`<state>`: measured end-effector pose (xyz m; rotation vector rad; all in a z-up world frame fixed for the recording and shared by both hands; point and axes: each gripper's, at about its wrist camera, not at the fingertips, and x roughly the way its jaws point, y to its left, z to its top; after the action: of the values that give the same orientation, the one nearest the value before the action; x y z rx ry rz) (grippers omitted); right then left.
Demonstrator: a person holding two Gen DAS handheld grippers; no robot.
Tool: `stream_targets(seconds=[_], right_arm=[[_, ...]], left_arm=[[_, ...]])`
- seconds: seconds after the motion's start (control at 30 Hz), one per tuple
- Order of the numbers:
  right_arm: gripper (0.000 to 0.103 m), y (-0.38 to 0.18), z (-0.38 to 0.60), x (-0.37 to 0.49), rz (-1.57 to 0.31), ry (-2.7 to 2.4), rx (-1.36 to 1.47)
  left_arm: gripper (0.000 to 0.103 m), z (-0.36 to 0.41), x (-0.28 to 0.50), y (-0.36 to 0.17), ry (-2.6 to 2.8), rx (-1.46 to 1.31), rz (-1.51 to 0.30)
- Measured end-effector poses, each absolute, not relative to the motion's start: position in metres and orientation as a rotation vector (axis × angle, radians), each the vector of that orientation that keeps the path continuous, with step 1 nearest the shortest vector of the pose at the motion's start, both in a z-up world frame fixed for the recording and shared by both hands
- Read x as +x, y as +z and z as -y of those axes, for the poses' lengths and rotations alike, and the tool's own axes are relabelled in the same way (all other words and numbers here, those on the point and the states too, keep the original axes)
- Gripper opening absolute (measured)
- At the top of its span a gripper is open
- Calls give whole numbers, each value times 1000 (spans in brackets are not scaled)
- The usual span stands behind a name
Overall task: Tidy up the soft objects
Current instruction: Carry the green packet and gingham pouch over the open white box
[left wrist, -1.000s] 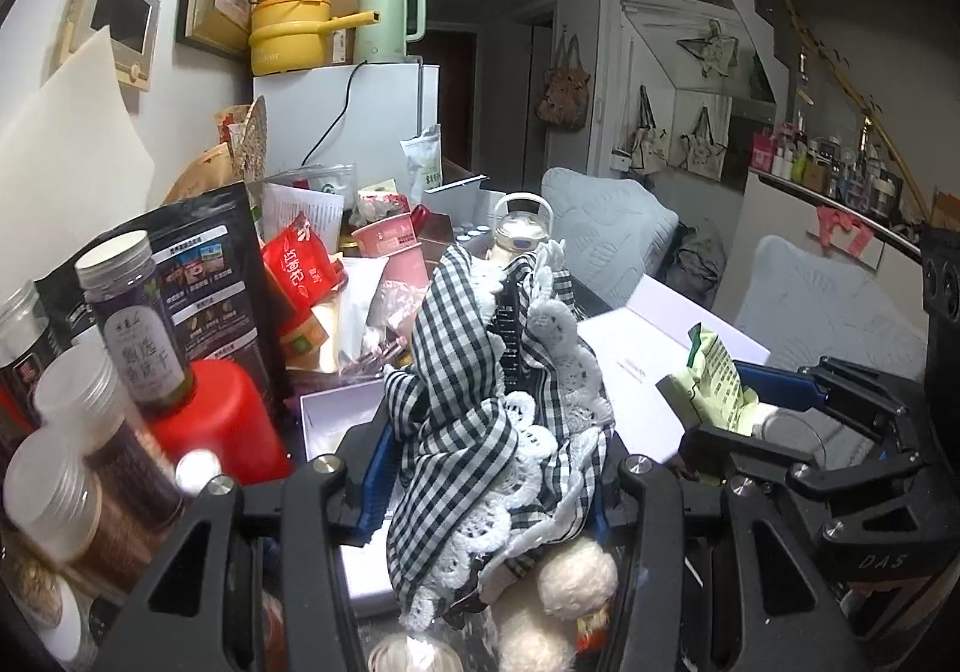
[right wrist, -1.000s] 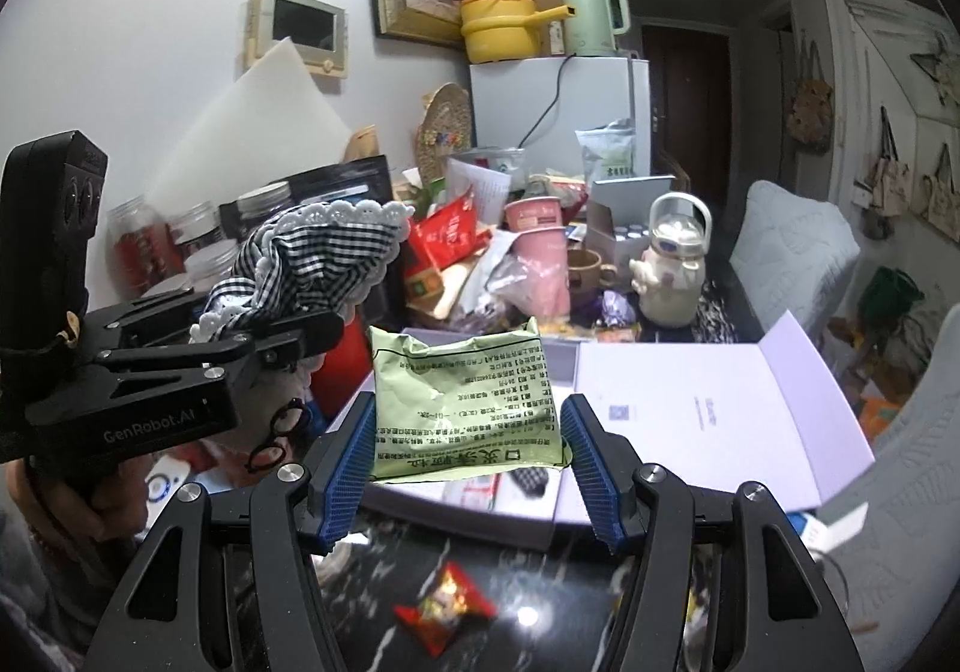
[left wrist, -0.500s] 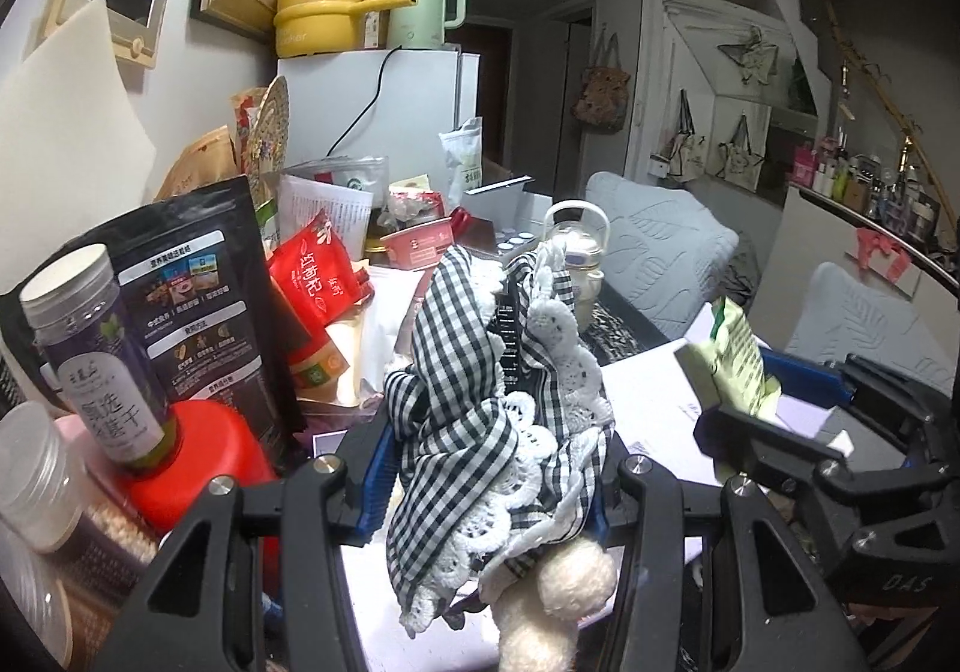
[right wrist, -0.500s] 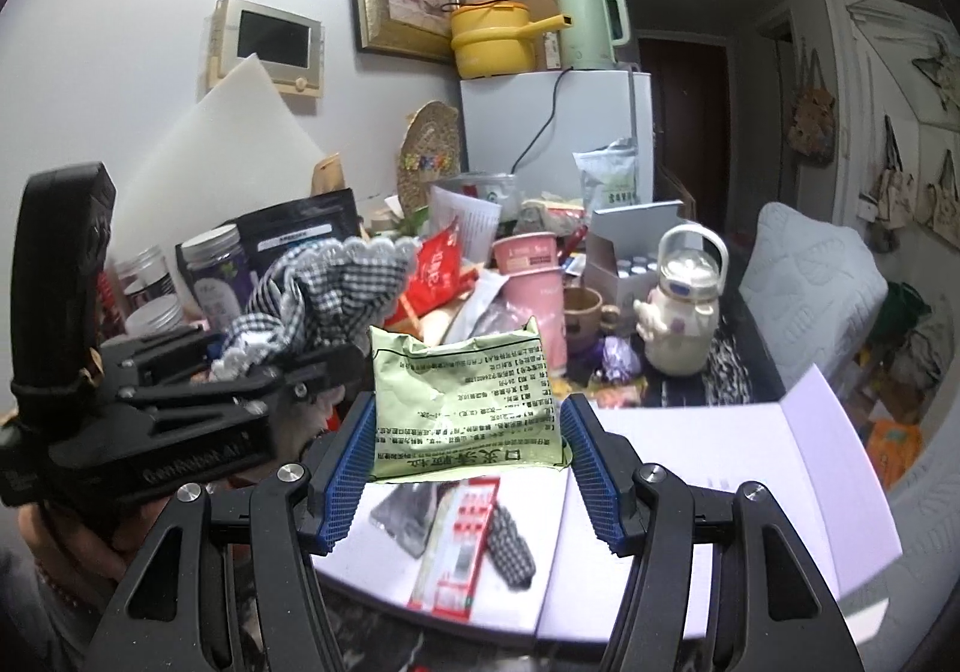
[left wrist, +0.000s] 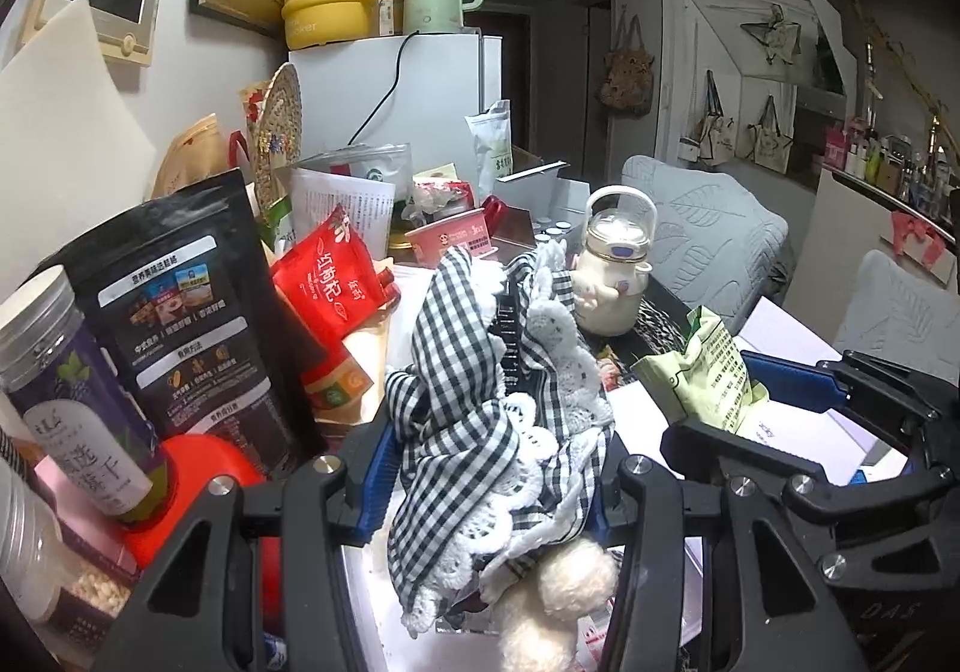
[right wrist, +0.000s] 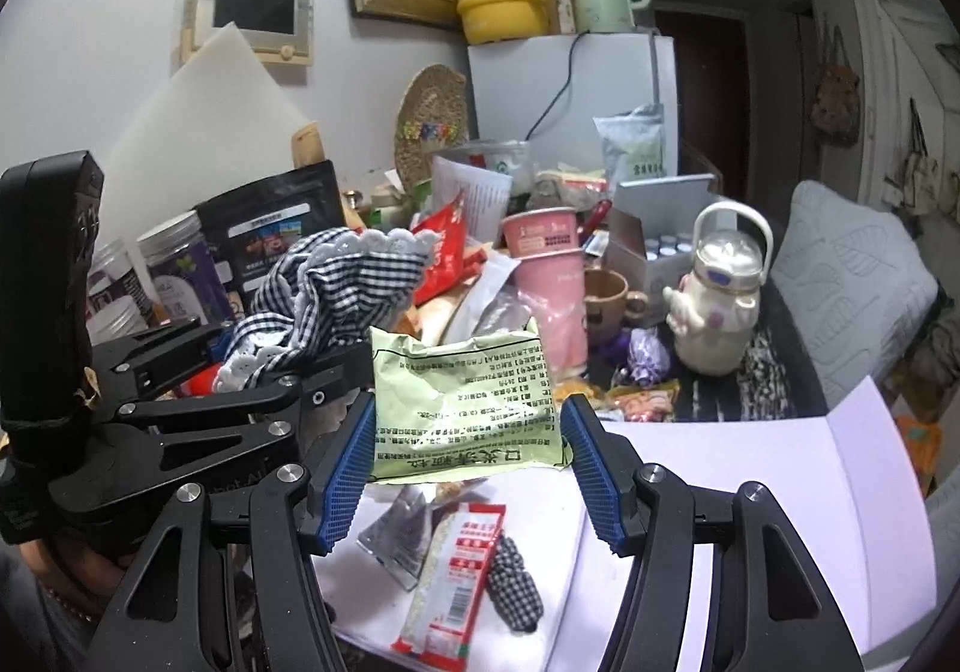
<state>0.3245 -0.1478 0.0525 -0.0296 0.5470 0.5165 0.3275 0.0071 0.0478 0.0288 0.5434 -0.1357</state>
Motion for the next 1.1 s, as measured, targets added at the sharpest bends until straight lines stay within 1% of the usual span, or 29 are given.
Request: stream_targets(seconds=[0.33,0.53,0.97,1.1], right_arm=[[62,39,140,349,-582,527,-76],[62,23,140,361,-636,531,-80],[62,-14,141,388,-766,510,-68],[62,-26,142,398,-813,530,-40]], left_arm=[[48,-9,348,26,-92,36,-601],[48,-9,364,7,-77,21,-658],[49,-7,391,-36,-52,12,-805],[49,-13,399,-49,-81,-38,-870]])
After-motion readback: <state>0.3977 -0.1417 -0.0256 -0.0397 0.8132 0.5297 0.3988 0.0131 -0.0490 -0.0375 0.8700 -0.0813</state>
